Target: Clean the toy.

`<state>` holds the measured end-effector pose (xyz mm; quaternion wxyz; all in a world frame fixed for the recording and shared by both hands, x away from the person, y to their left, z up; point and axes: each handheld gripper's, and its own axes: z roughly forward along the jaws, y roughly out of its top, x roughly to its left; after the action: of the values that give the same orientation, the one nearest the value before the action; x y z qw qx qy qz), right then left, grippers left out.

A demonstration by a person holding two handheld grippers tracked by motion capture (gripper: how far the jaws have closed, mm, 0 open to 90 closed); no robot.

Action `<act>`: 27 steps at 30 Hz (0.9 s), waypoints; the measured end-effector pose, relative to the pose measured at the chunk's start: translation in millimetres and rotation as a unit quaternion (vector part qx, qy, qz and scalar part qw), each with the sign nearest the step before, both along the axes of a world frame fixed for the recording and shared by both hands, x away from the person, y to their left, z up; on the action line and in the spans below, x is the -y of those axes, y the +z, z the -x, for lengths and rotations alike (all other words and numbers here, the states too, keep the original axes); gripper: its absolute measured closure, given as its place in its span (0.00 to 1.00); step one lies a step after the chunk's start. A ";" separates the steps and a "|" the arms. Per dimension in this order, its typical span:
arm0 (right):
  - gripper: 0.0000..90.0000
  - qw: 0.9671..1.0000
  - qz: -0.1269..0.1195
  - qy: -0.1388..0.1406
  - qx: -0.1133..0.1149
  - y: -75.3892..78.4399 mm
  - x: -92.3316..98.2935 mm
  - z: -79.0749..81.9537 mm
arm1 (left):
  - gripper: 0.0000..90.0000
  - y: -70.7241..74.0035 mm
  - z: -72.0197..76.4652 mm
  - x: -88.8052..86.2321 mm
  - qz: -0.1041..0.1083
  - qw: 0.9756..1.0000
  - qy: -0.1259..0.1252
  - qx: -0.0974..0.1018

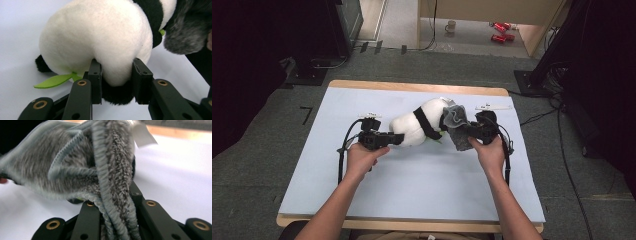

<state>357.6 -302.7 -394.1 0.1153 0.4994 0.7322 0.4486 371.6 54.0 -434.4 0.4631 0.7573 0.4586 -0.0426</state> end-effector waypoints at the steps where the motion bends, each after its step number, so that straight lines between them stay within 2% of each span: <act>1: 0.87 1.000 -0.004 0.001 0.008 5.2 -2.4 1.9 | 0.73 -0.3 0.6 0.8 -0.006 1.000 -0.003 0.003; 3: 0.86 1.000 -0.016 0.006 0.023 15.2 -6.6 6.0 | 0.73 -1.1 2.3 3.9 -0.016 1.000 -0.008 0.009; 5: 0.86 0.999 -0.025 0.020 0.028 21.3 -12.4 8.4 | 0.73 -0.9 4.9 8.4 -0.020 1.000 -0.009 0.015; 9: 0.86 0.998 -0.034 0.050 0.012 18.6 -27.9 9.1 | 0.72 0.6 11.2 16.9 -0.020 0.999 -0.014 0.023; 13: 0.86 0.998 -0.020 0.066 -0.002 9.3 -39.7 7.5 | 0.71 0.8 19.0 27.6 -0.024 0.999 -0.027 0.033; 14: 0.86 0.998 -0.015 0.062 -0.005 7.5 -41.0 7.0 | 0.70 0.6 20.4 29.4 -0.028 0.999 -0.028 0.037; 20: 0.86 0.998 -0.015 0.052 -0.014 0.7 -32.2 1.6 | 0.62 1.3 22.7 27.8 -0.027 0.998 -0.043 0.049; 23: 0.86 0.999 -0.016 0.048 -0.017 -0.5 -26.2 -0.1 | 0.57 5.9 23.9 21.7 -0.019 0.996 -0.051 0.066; 27: 0.86 0.998 -0.014 0.048 -0.028 -1.9 -19.3 -1.9 | 0.52 13.6 20.8 10.7 -0.019 0.995 -0.049 0.080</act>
<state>359.5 -283.4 -396.0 0.0661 0.4772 0.7520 0.4500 350.7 43.3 -420.8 0.4814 0.7882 0.3833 0.0045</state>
